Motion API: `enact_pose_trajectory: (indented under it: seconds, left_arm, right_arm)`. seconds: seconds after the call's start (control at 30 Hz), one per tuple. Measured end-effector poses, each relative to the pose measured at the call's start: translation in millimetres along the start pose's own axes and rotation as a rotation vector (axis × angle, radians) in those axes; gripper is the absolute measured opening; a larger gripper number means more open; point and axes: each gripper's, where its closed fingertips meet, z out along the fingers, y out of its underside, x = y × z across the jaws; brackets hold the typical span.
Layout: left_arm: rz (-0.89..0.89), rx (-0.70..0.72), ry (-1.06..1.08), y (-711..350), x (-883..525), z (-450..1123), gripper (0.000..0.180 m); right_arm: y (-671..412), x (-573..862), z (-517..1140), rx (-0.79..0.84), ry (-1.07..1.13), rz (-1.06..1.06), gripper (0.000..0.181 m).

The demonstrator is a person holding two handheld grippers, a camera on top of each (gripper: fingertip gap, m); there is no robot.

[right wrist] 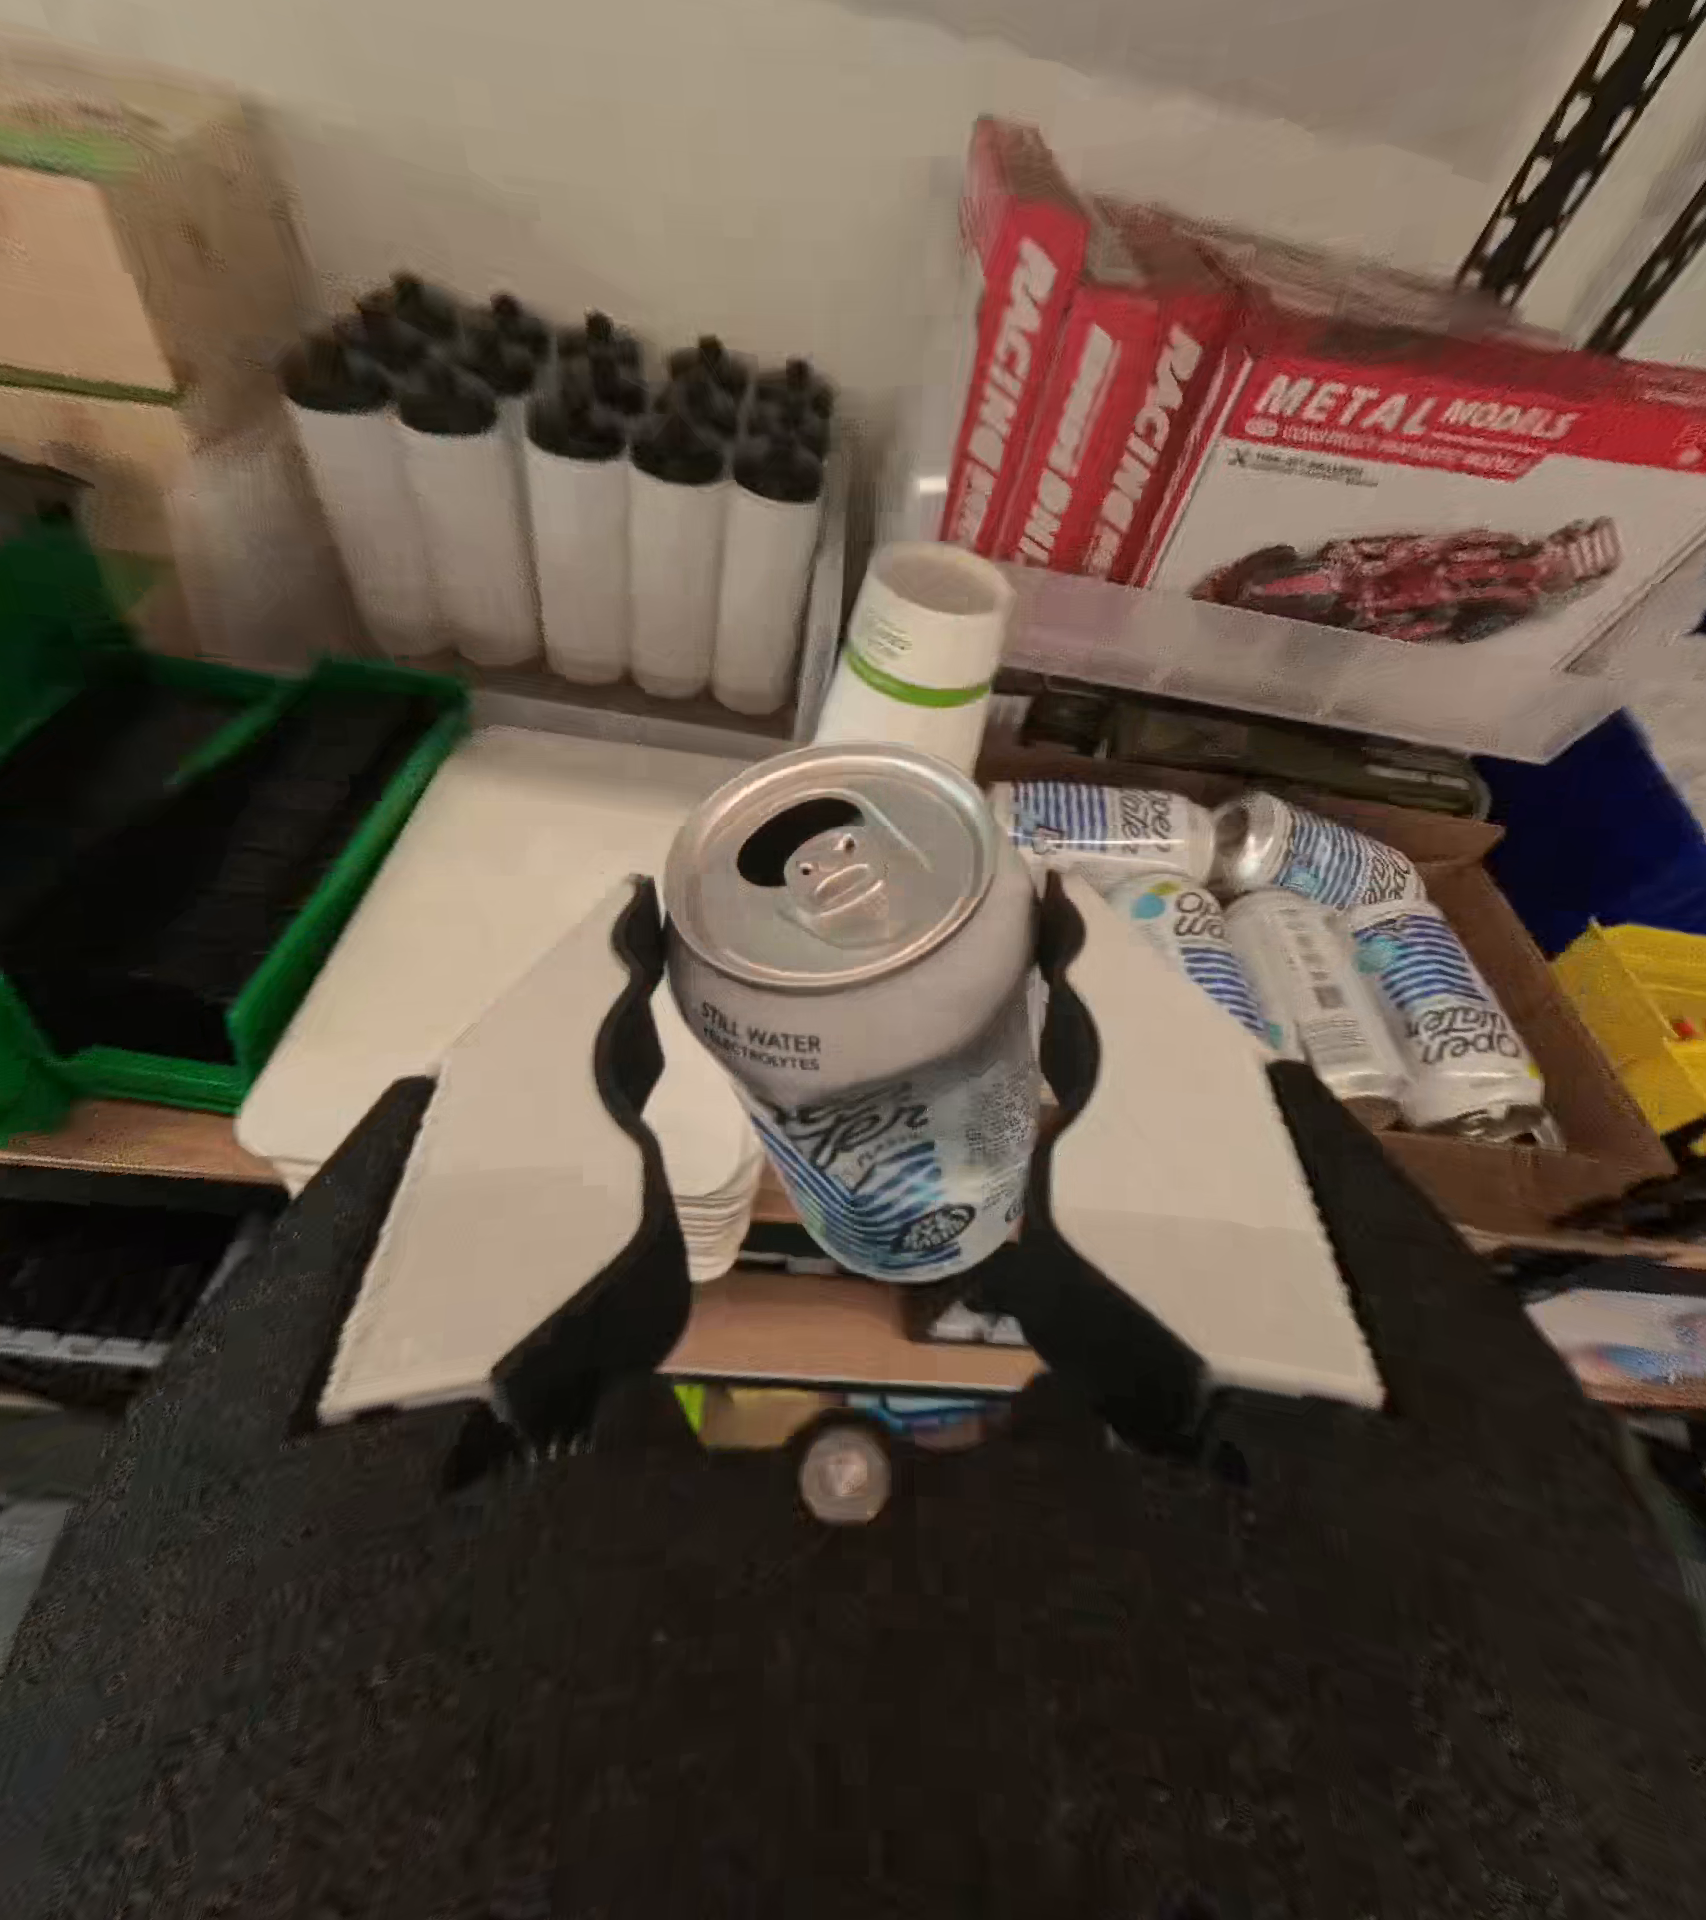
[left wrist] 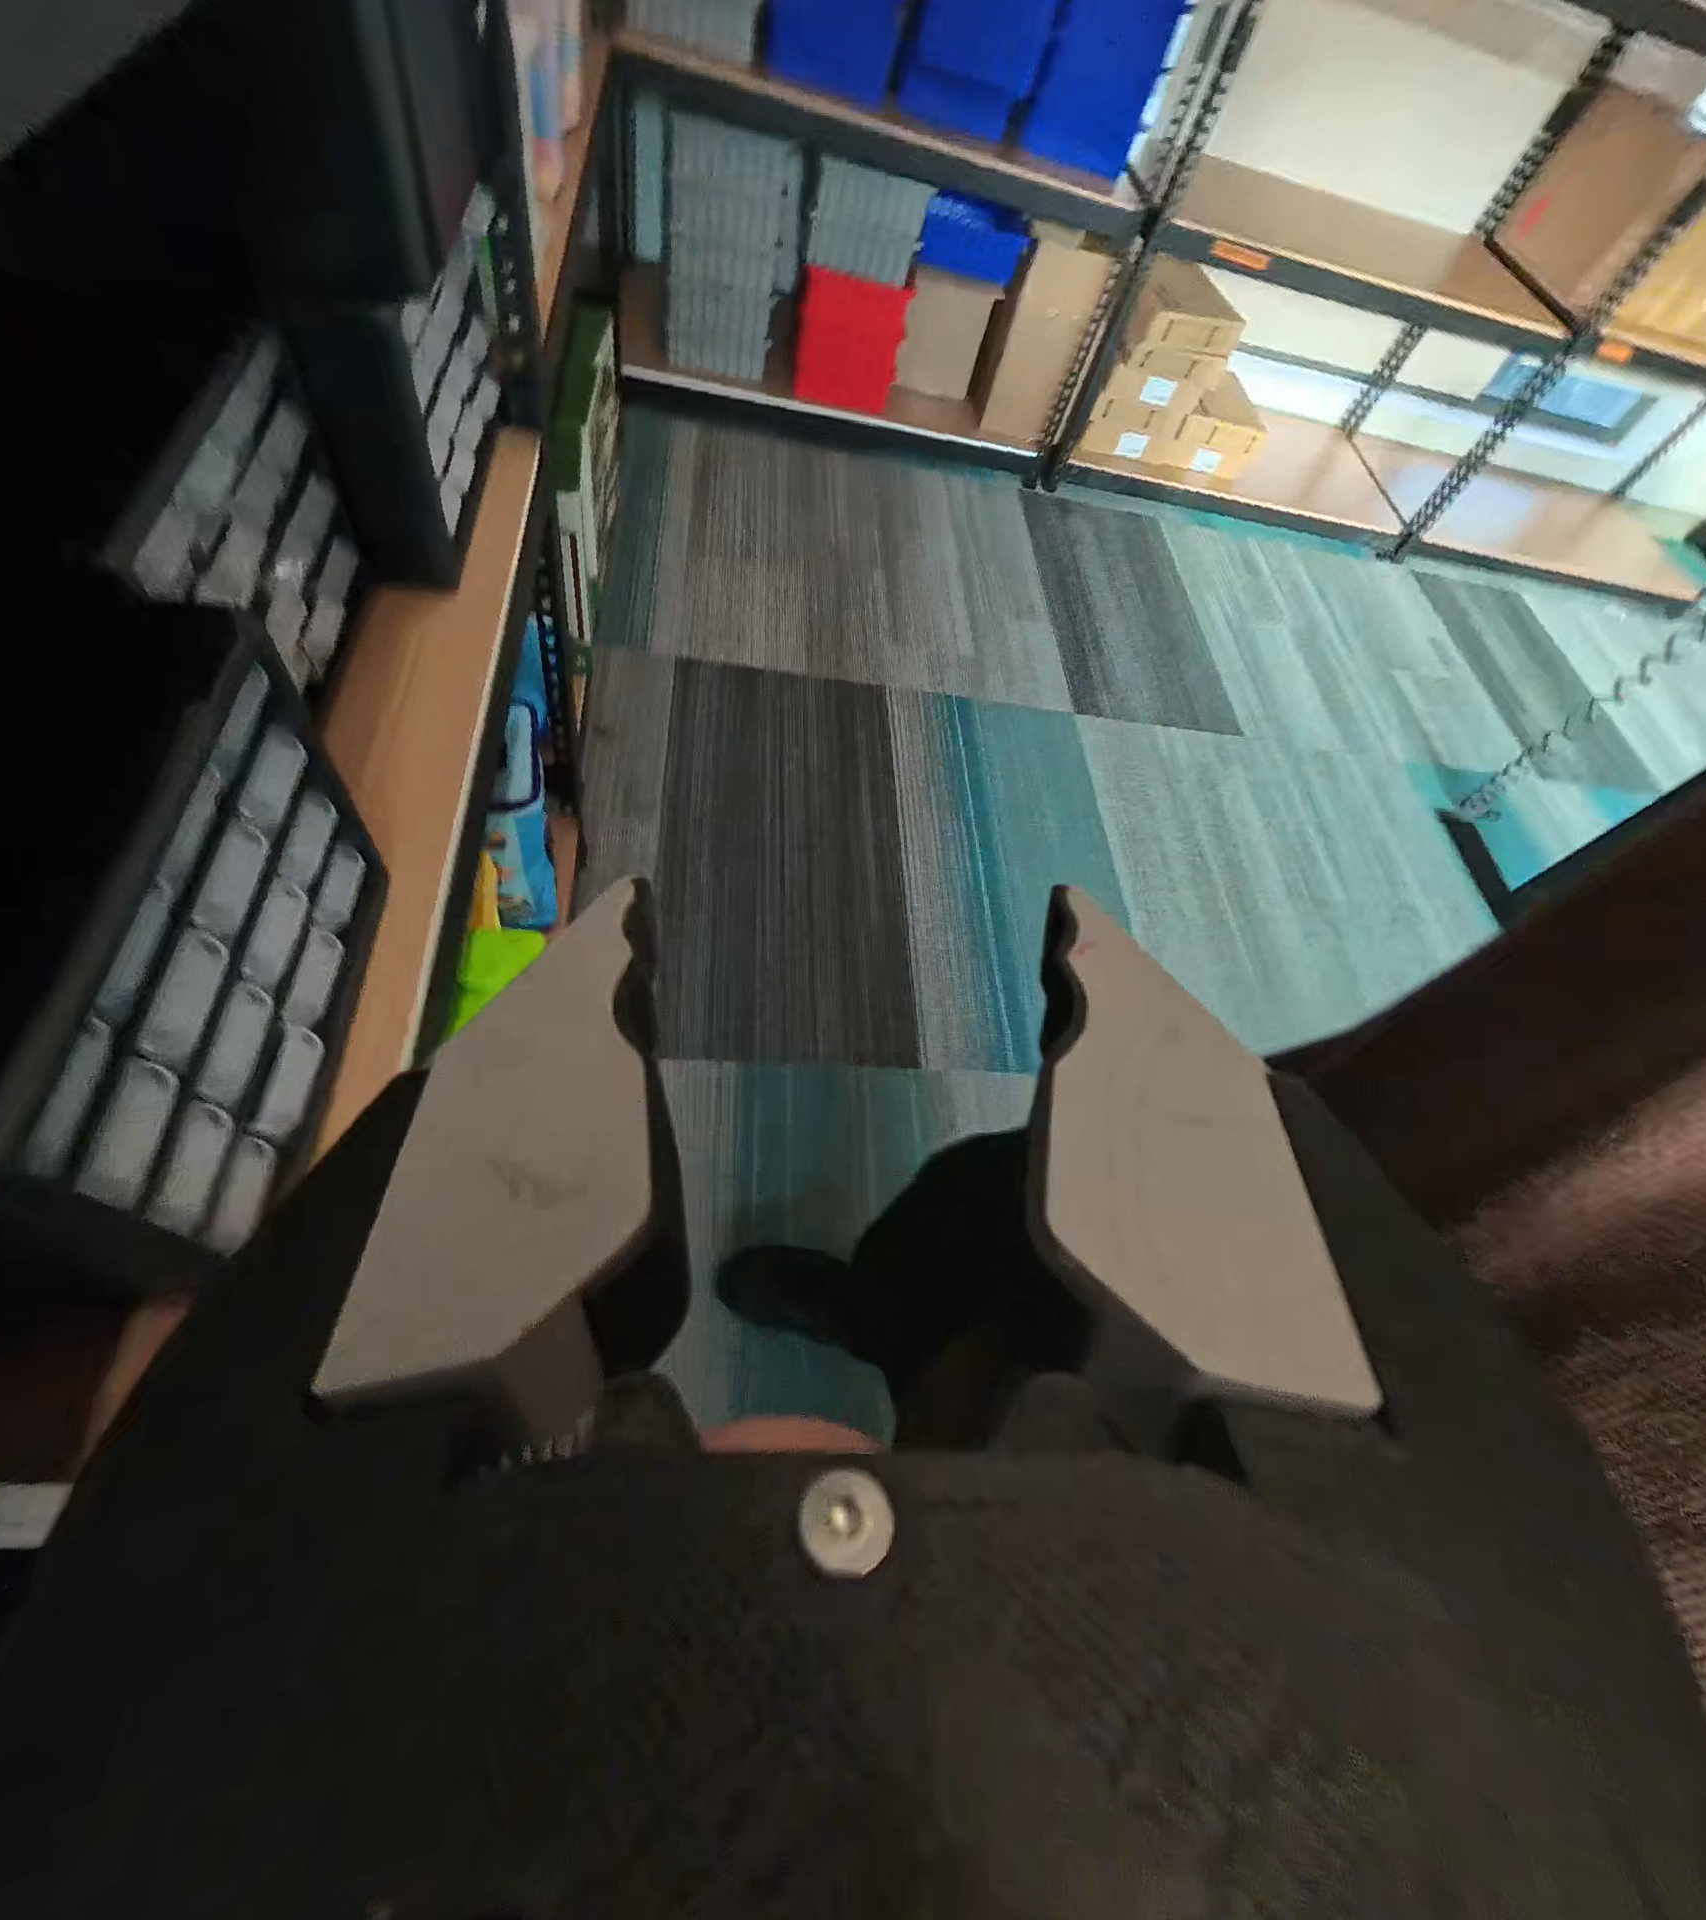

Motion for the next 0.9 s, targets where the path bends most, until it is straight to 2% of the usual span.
enact_pose_trajectory:
  seconds: [0.13, 0.27, 0.33, 0.4, 0.47, 0.53, 0.57, 0.63, 0.73, 0.83, 0.9]
  left_arm:
    - [-0.164, -0.003, -0.108, 1, -14, 22, 0.072]
    - [-0.306, 0.045, -0.200, 3, -21, 25, 0.073]
    - [-0.333, 0.035, -0.241, 9, -21, 22, 0.071]
    - [-0.333, 0.007, -0.299, 18, -20, 17, 0.073]
    - [-0.338, 0.000, -0.347, 26, -15, 9, 0.074]
    - [-0.365, 0.007, -0.373, 36, -5, -1, 0.074]
    - [-0.380, 0.013, -0.382, 41, 0, -6, 0.074]
    - [-0.399, 0.042, -0.393, 51, 13, -18, 0.070]
    - [-0.413, 0.083, -0.442, 68, 33, -45, 0.071]
    - [-0.399, 0.117, -0.519, 95, 60, -83, 0.071]
    - [-0.406, 0.135, -0.572, 123, 84, -113, 0.072]
  right_arm:
    - [27, 83, 116, -0.363, 0.037, -0.041, 0.071]
    - [93, 94, 188, -0.670, -0.078, 0.087, 0.071]
    - [117, 98, 206, -0.743, -0.077, 0.063, 0.072]
    - [126, 106, 218, -0.735, -0.039, -0.001, 0.071]
    - [115, 108, 221, -0.653, -0.014, -0.035, 0.072]
    - [80, 103, 212, -0.488, 0.008, -0.039, 0.075]
    - [56, 99, 203, -0.376, 0.028, -0.028, 0.083]
    - [6, 66, 165, -0.084, -0.005, 0.002, 0.075]
    - [-14, -59, 85, 0.297, -0.255, 0.030, 0.064]
    - [58, -233, 17, 0.451, -0.510, -0.028, 0.062]
    - [148, -361, -8, 0.442, -0.640, -0.048, 0.050]
